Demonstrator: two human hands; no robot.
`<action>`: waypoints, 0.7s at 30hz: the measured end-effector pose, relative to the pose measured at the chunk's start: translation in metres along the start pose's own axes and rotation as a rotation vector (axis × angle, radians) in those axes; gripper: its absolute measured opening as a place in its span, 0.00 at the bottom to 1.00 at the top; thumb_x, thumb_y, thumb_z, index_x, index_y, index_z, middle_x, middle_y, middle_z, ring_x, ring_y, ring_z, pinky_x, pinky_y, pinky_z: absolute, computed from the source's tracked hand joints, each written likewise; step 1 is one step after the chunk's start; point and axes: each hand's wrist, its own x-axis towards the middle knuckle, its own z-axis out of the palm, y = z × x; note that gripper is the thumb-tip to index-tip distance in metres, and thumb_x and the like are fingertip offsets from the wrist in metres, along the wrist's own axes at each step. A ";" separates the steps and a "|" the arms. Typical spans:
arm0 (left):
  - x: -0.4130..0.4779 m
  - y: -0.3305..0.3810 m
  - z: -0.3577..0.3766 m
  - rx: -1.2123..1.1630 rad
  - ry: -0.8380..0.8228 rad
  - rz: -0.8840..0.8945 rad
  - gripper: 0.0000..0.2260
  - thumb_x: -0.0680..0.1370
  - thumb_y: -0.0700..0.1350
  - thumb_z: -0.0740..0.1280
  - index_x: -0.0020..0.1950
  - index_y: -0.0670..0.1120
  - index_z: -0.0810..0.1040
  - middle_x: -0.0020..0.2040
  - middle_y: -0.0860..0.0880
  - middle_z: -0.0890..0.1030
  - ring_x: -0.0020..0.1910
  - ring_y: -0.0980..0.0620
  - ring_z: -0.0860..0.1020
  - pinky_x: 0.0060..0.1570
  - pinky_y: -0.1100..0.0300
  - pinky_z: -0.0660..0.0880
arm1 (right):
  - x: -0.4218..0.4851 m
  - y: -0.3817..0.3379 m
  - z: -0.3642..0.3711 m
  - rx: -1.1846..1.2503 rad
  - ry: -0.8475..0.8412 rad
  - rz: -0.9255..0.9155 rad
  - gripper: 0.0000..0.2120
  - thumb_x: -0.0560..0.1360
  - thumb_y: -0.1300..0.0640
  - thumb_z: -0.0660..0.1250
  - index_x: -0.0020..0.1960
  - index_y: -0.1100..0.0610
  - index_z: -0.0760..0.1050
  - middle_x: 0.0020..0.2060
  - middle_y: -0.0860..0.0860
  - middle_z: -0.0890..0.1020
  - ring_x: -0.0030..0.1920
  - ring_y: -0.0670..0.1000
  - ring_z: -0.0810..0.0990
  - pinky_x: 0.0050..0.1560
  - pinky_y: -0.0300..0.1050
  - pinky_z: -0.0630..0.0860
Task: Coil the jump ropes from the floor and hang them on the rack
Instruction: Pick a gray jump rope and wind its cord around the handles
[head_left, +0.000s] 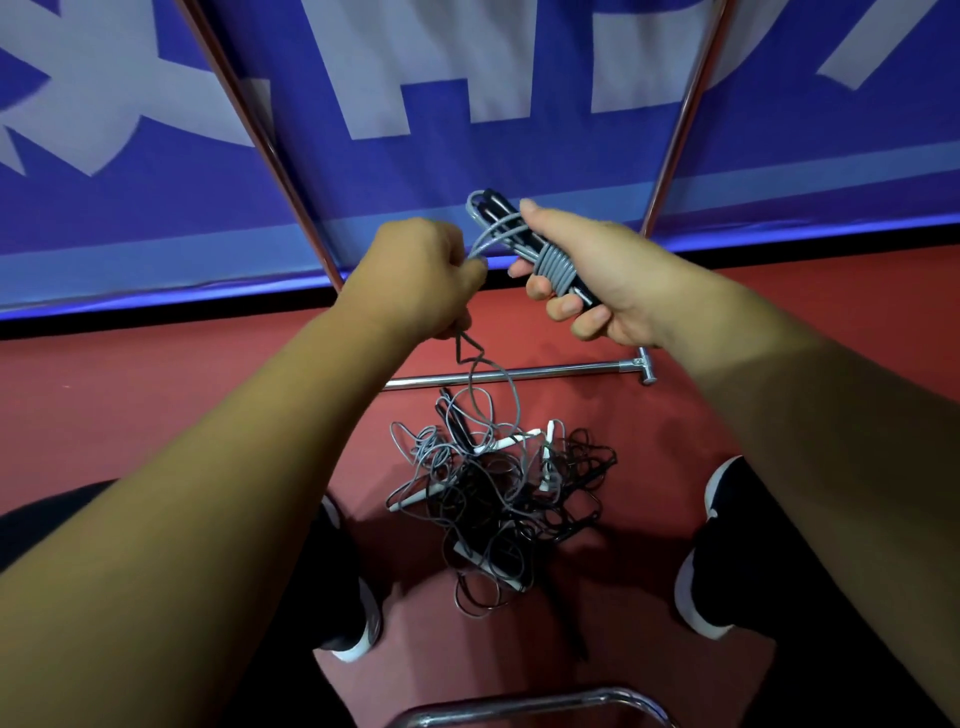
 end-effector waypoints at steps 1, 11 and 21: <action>-0.001 0.002 0.000 -0.054 0.000 -0.019 0.11 0.83 0.49 0.66 0.43 0.44 0.74 0.25 0.53 0.81 0.24 0.56 0.81 0.23 0.72 0.68 | 0.001 0.002 0.000 0.003 0.021 -0.007 0.29 0.78 0.28 0.65 0.55 0.55 0.79 0.33 0.47 0.74 0.28 0.45 0.62 0.24 0.34 0.53; 0.007 -0.008 -0.019 -1.108 -0.481 -0.010 0.13 0.87 0.39 0.56 0.62 0.37 0.78 0.55 0.36 0.85 0.57 0.42 0.85 0.62 0.53 0.79 | 0.006 0.000 -0.006 0.091 0.107 -0.061 0.31 0.77 0.28 0.68 0.62 0.55 0.79 0.36 0.50 0.76 0.27 0.45 0.64 0.24 0.35 0.56; 0.002 -0.017 -0.010 -0.208 -0.580 0.117 0.07 0.81 0.48 0.72 0.52 0.44 0.86 0.43 0.46 0.88 0.35 0.49 0.85 0.40 0.57 0.75 | -0.007 0.000 0.002 0.023 -0.059 -0.068 0.21 0.78 0.36 0.72 0.51 0.54 0.79 0.34 0.50 0.73 0.27 0.45 0.60 0.23 0.35 0.54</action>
